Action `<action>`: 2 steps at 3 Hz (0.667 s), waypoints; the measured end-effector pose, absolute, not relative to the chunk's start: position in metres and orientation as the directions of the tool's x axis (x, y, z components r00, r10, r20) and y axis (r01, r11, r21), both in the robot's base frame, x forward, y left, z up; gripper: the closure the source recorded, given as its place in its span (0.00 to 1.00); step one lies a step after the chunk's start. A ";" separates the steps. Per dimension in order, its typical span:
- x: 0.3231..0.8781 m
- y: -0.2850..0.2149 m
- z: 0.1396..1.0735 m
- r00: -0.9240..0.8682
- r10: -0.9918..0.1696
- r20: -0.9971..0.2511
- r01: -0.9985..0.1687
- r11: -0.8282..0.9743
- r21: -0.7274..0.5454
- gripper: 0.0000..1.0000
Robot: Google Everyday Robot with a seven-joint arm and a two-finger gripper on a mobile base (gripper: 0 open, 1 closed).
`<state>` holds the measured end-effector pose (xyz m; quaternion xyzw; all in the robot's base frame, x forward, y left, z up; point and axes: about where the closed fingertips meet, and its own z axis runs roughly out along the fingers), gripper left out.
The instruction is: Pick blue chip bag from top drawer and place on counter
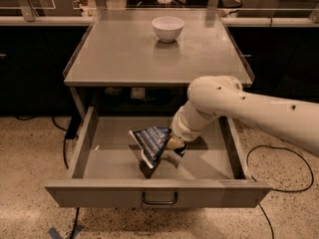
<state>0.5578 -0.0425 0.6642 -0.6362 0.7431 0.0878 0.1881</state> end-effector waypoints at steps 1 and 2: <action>0.557 -0.053 0.693 -0.128 -0.911 -0.391 -0.967 0.201 -0.154 1.00; 0.555 -0.057 0.711 -0.127 -0.911 -0.392 -0.961 0.210 -0.177 1.00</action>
Offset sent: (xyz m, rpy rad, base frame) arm -0.0036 -0.0222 0.0731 -0.0118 -0.1037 -0.0533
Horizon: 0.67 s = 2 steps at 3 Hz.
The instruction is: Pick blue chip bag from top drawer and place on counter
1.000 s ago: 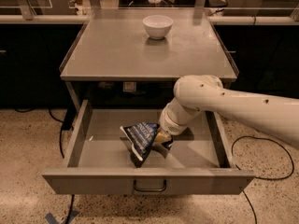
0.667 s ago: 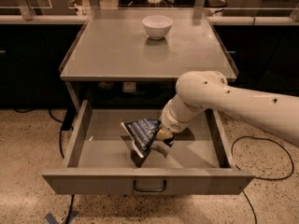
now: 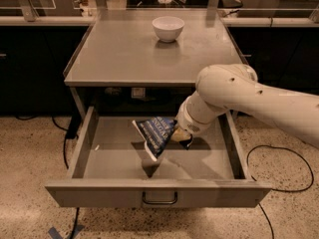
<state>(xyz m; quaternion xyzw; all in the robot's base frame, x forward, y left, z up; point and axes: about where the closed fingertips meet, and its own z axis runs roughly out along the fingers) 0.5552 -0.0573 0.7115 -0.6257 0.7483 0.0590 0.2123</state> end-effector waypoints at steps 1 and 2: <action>0.553 -0.057 0.732 -0.116 -0.913 -0.392 -0.959 0.206 -0.196 1.00; 0.552 -0.054 0.747 -0.104 -0.915 -0.389 -0.958 0.197 -0.209 1.00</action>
Offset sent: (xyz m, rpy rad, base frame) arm -0.0050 0.0062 0.0541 -0.0112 -0.0485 0.0221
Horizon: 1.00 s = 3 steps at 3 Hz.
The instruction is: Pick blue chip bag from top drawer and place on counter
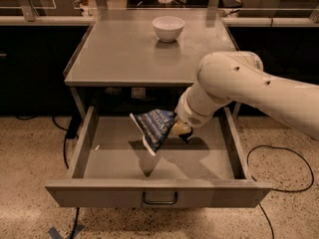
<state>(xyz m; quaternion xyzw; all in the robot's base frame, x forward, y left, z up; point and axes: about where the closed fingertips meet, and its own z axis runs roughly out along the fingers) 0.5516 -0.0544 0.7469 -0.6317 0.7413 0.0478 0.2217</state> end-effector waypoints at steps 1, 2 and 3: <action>0.549 -0.050 0.759 -0.086 -0.918 -0.388 -0.957 0.184 -0.224 1.00; 0.545 -0.043 0.771 -0.066 -0.918 -0.392 -0.961 0.163 -0.222 1.00; 0.537 -0.036 0.788 -0.021 -0.917 -0.399 -0.956 0.136 -0.261 1.00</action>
Offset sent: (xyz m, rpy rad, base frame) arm -0.0126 0.0224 0.0399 0.0147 0.0003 0.0711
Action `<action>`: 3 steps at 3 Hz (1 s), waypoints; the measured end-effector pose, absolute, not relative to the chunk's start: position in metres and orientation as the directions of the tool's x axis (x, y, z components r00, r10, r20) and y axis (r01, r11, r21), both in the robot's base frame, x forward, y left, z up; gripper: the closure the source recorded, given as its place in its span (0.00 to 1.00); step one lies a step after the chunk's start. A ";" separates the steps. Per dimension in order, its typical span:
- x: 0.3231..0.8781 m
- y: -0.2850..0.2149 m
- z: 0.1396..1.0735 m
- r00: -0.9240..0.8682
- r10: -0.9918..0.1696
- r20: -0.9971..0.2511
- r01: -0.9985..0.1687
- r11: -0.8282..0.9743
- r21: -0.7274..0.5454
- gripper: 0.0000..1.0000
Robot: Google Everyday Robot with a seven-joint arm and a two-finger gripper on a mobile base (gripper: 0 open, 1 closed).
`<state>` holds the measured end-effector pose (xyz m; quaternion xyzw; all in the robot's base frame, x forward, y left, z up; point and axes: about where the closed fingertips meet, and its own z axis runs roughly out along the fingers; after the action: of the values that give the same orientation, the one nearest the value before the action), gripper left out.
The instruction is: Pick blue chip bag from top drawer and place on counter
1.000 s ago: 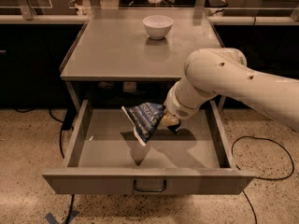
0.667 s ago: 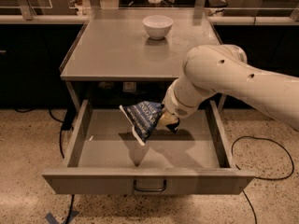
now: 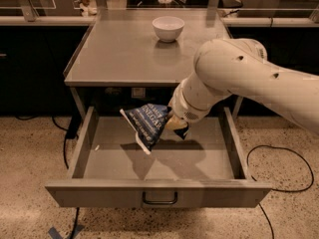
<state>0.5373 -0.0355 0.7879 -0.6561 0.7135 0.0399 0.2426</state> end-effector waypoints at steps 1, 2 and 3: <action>0.537 -0.036 0.788 -0.021 -0.917 -0.399 -0.956 0.136 -0.261 1.00; 0.547 -0.043 0.787 -0.048 -0.913 -0.406 -0.944 0.174 -0.279 1.00; 0.554 -0.053 0.800 -0.061 -0.914 -0.400 -0.910 0.216 -0.353 1.00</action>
Offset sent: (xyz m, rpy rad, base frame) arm 0.0239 -0.0184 -0.0042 0.0209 -0.0434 -0.0944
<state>0.5538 -0.0527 0.8000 -0.6262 0.7284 -0.0035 0.2779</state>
